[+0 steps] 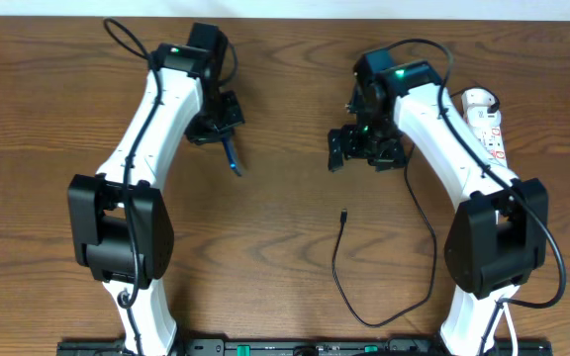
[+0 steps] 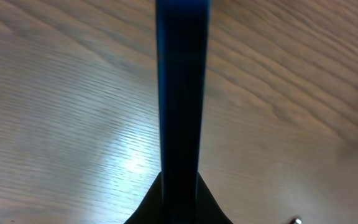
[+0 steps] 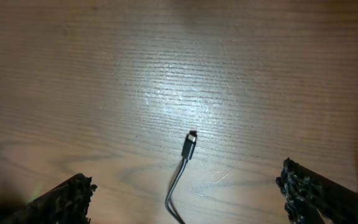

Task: Plug charger to phone and switch on socket

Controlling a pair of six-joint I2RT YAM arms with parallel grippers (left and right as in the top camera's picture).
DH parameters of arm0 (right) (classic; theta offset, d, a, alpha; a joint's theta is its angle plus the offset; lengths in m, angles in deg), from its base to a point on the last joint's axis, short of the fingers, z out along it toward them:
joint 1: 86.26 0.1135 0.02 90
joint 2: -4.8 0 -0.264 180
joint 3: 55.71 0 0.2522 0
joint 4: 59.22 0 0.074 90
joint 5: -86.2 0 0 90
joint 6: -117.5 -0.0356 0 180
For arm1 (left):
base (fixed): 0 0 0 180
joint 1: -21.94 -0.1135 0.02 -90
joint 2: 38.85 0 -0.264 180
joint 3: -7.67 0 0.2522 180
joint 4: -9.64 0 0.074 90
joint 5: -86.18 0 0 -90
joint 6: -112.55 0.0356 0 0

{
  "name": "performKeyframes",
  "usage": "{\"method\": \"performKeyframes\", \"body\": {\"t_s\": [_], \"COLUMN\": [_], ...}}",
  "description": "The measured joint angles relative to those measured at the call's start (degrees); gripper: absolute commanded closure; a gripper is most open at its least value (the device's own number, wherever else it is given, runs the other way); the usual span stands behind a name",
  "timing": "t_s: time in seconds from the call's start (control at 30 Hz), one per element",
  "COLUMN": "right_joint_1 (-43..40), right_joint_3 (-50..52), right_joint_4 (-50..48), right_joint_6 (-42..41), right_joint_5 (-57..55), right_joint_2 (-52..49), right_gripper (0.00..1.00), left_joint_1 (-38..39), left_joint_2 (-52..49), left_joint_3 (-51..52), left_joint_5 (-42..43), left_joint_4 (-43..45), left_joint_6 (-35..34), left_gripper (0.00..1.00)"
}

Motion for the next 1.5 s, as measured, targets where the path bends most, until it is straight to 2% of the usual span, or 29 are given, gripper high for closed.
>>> {"method": "performKeyframes", "body": {"t_s": [0.2, 0.4, 0.5, 0.7, 0.9, 1.3, 1.5], "right_joint_1": [3.4, 4.8, 4.8, 4.8, 4.6, 1.5, 1.5], "right_joint_3": [2.8, 10.1, 13.3, 17.1, 17.2, 17.3, 18.6], "right_joint_4": [-2.2, -6.6, -8.3, -8.9, -8.8, -4.8, -1.9], "right_joint_6": [-2.0, -8.6, -12.5, -14.4, -13.2, -12.4, -12.4], "right_joint_5": [-2.1, -2.4, -2.3, -1.7, 1.0, 2.8, 0.4], "right_joint_2": [0.0, 0.0, 0.0, 0.0, 0.0, 0.9, 11.0], "right_gripper": [0.06, 0.14, 0.15, 0.2, 0.14, 0.1, 0.08], "left_joint_1": [-3.3, -4.0, -3.9, -3.8, -3.8, -3.8, -3.8], "left_joint_2": [0.0, 0.0, 0.0, 0.0, 0.0, 0.0, 0.0], "left_joint_3": [0.0, 0.0, 0.0, 0.0, 0.0, 0.0, 0.0], "left_joint_5": [-1.1, -1.3, -1.3, -1.3, -1.3, -1.3, -1.3], "left_joint_4": [-1.3, -2.3, -2.5, -2.5, -2.5, -2.5, -2.5], "left_joint_6": [-0.2, -0.6, -0.9, -1.0, -1.1, -1.1, -1.1], "left_gripper": [0.93, 0.93, 0.93, 0.93, 0.93, 0.93, 0.93]}}
